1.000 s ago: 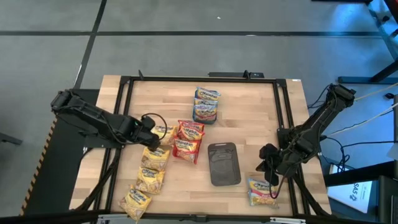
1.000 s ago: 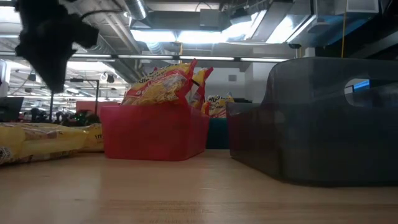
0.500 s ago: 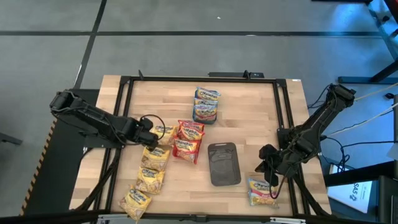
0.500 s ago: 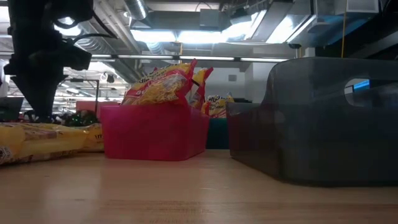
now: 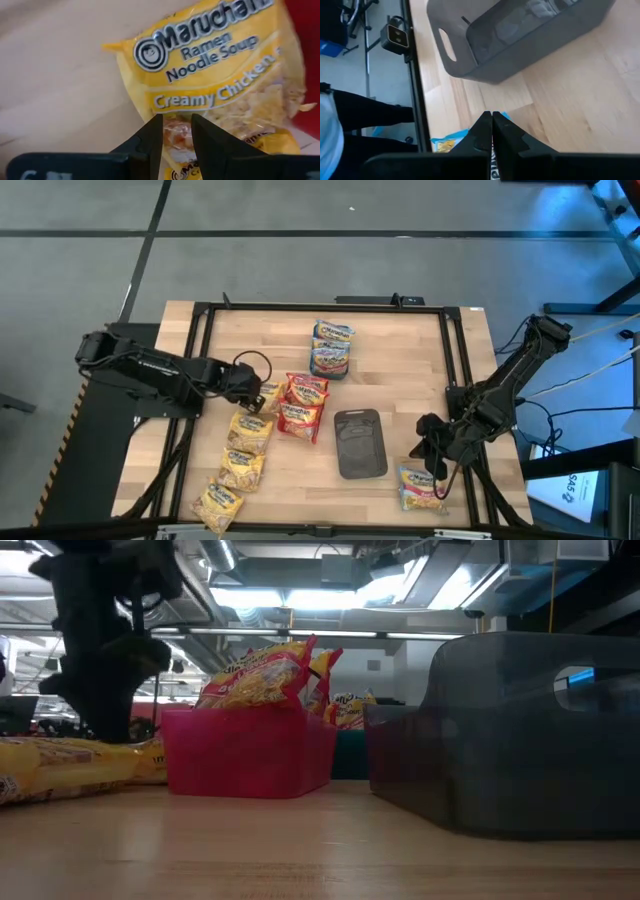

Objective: Sort Maruchan noodles
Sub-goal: Put the yellow bag into the black bin

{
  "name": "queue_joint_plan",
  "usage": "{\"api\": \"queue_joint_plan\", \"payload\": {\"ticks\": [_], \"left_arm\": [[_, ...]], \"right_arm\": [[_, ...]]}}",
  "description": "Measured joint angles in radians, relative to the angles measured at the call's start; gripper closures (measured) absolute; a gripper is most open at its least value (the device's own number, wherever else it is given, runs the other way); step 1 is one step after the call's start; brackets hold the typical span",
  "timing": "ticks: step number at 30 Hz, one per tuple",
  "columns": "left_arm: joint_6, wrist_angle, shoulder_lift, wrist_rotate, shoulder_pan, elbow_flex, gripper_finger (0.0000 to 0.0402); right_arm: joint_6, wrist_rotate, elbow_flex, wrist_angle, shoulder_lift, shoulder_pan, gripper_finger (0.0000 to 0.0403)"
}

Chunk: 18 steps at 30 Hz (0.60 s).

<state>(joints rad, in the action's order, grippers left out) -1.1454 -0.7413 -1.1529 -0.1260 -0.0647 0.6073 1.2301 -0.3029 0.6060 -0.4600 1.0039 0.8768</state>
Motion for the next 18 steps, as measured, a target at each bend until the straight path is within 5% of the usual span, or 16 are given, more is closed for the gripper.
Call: {"api": "queue_joint_plan", "payload": {"ticks": [18], "left_arm": [[0.084,0.042,0.01,0.059,0.162,-0.042,0.0305]], "right_arm": [[0.0,0.007,0.0,0.048,0.0,0.0,0.0391]]}}
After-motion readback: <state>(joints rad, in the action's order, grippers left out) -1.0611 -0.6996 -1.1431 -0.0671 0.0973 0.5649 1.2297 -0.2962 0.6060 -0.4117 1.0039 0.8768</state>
